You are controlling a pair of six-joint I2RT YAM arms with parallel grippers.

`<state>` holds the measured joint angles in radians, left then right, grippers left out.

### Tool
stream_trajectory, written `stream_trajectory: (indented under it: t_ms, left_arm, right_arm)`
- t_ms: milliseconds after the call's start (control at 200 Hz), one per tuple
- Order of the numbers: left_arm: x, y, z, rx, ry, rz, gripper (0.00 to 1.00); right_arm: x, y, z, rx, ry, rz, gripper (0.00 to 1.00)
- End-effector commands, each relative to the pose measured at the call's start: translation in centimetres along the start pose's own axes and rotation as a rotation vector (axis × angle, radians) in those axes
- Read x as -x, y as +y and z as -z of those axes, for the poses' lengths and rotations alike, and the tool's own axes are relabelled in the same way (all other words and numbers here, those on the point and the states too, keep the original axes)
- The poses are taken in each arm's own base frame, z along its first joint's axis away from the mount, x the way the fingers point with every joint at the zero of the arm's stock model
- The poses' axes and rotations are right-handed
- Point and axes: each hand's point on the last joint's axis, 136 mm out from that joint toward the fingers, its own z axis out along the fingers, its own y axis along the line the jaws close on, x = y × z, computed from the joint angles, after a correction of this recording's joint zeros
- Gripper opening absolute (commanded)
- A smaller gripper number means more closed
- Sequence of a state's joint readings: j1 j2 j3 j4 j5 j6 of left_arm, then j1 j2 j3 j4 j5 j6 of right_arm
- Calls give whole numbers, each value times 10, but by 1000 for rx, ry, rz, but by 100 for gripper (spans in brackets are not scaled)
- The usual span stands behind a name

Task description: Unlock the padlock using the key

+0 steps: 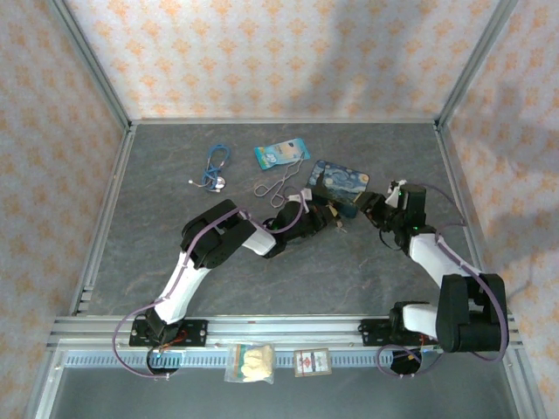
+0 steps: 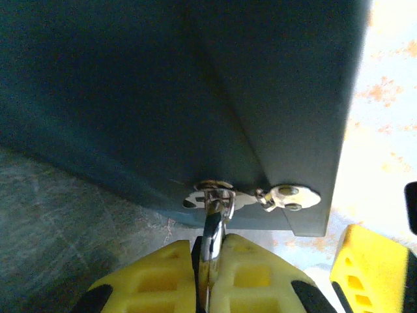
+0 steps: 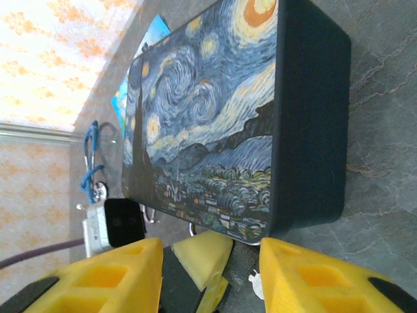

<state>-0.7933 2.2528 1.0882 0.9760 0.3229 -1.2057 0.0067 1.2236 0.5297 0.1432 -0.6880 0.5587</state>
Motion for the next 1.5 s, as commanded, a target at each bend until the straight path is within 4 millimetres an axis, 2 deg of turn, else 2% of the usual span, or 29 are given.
stream_trajectory:
  t_ms: [0,75,185,245,345,550,580,611,751,876,1081,1361,1496]
  left_arm:
    - [-2,1,-2,84,2,-75,0]
    - [-3,1,-1,87,2,-71,10]
    - [-1,-3,8,82,-6,-68,35]
    - [3,-8,17,84,-20,-73,45]
    - [15,-11,38,103,-50,-81,56]
    - [50,-9,79,117,-123,-53,57]
    - [54,-3,83,130,-130,-48,57]
    - [63,-13,90,111,-153,-52,57]
    - [88,-13,106,109,-205,-54,57]
    - [101,-11,117,100,-239,-53,57]
    - [110,-7,127,94,-261,-42,57]
    - [112,-7,131,63,-266,-20,56]
    - [112,-7,133,58,-273,-18,56]
  right_arm:
    - [9,9,3,-33,-33,103,43]
    - [8,9,3,-51,-28,127,47]
    - [9,8,4,-86,-35,159,56]
    - [9,8,5,-102,-45,181,61]
    - [7,8,4,-141,-49,233,63]
    - [-16,24,-6,-196,-20,408,61]
    - [-21,26,-10,-209,-5,437,61]
    - [-27,25,-15,-236,14,469,60]
    - [-48,9,-38,-399,111,622,57]
    - [-51,-5,-52,-565,148,731,58]
    - [-44,-11,-55,-683,133,802,58]
    - [-57,-28,-72,-699,197,864,51]
    - [-56,-34,-76,-721,189,875,49]
